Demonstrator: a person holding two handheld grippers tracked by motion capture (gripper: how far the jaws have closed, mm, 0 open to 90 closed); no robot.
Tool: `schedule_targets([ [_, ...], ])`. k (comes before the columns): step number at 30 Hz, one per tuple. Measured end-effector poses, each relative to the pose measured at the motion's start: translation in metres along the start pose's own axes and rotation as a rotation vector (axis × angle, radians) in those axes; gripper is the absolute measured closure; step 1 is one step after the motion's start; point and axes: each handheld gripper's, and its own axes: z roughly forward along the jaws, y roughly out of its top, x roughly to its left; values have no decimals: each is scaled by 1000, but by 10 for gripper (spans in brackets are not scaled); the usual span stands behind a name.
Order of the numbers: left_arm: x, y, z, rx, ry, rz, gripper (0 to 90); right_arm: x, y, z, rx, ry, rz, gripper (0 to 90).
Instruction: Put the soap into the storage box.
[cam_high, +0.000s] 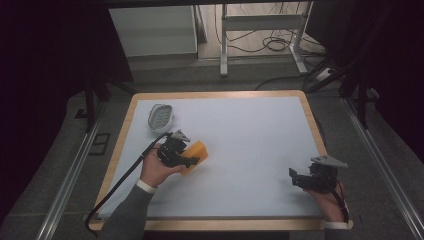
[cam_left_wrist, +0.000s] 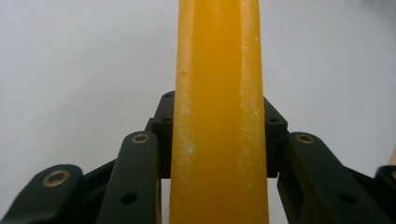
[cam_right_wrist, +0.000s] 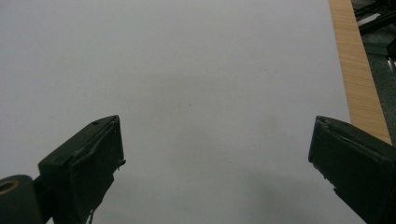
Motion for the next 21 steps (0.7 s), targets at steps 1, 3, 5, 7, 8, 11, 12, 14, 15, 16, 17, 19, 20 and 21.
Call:
schedule_targets([
  [1,2,0,-1,-1,3,-2,612,0,0,0,0,-2,-2,31],
  [3,3,1,-3,0,5,-3,612,0,-1,1,4,0,-4,31],
  [5,5,1,-5,-6,6,-9,612,0,-1,1,4,-1,-4,32],
  [7,9,3,-8,-11,4,-16,612,1,-1,2,4,1,-4,32],
  [8,11,4,-10,-13,4,-19,612,1,-1,2,6,0,-5,32],
  [11,14,5,-12,-13,5,-24,612,1,-1,2,6,0,-4,32],
  [12,18,7,-15,-16,7,-31,612,1,0,2,4,1,-4,32],
  [14,22,9,-18,-23,14,-38,612,1,0,1,5,-1,-2,32],
  [15,24,9,-20,-23,16,-37,612,1,0,2,4,-1,1,32],
  [16,26,9,-22,-25,20,-43,612,1,0,1,6,-2,1,32],
  [17,26,9,-22,-25,20,-43,612,1,0,1,6,-2,1,32],
  [19,31,10,-25,-26,33,-47,612,2,-1,2,9,-2,0,32],
  [20,33,10,-26,-24,35,-46,612,2,-1,2,9,-3,0,32],
  [21,33,10,-26,-24,35,-46,612,2,-1,2,9,-1,0,32],
])
